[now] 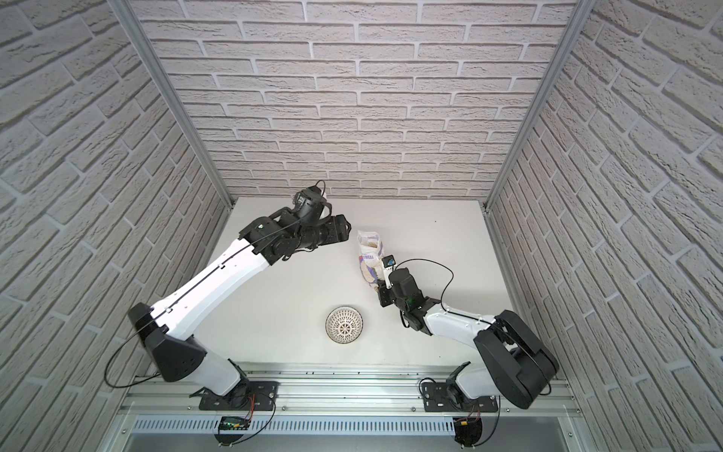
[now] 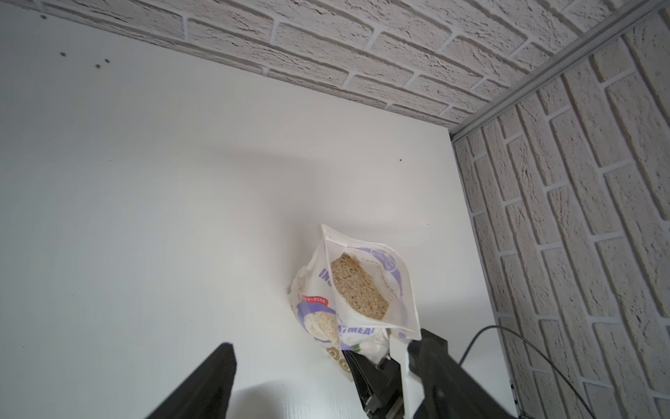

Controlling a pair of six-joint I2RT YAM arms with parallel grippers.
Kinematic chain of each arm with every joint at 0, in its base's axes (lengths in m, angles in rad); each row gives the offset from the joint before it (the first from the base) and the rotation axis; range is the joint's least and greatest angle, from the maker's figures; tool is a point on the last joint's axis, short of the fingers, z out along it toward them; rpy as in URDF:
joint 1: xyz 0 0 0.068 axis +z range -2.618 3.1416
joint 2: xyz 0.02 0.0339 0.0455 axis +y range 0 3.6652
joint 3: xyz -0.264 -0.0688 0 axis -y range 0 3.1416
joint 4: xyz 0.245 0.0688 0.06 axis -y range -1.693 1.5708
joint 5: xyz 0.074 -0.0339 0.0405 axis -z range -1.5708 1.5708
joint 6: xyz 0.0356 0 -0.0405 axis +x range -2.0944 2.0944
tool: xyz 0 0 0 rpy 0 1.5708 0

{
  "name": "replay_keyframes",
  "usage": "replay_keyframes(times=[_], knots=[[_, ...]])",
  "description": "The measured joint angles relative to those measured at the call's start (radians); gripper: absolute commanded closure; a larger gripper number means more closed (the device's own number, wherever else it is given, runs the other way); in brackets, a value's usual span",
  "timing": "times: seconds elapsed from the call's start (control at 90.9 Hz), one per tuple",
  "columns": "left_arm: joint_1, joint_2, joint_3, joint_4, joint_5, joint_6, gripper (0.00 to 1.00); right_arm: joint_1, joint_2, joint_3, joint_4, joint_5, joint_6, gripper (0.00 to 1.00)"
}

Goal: Pour the oats into the breakfast bowl
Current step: Pick up the oats bag from the center of the board.

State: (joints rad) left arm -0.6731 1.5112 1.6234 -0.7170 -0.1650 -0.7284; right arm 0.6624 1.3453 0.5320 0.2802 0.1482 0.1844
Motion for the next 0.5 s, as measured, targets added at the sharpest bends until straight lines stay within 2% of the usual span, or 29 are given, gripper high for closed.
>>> replay_keyframes(times=[0.264, 0.495], knots=[[0.000, -0.205, -0.386, 0.075, -0.089, -0.059, 0.12, 0.003, -0.229, 0.026, -0.341, 0.048, -0.060, 0.97], [0.000, -0.344, -0.493, 0.132, -0.106, -0.101, 0.12, 0.013, -0.459, 0.026, -0.520, 0.071, -0.074, 0.97]])
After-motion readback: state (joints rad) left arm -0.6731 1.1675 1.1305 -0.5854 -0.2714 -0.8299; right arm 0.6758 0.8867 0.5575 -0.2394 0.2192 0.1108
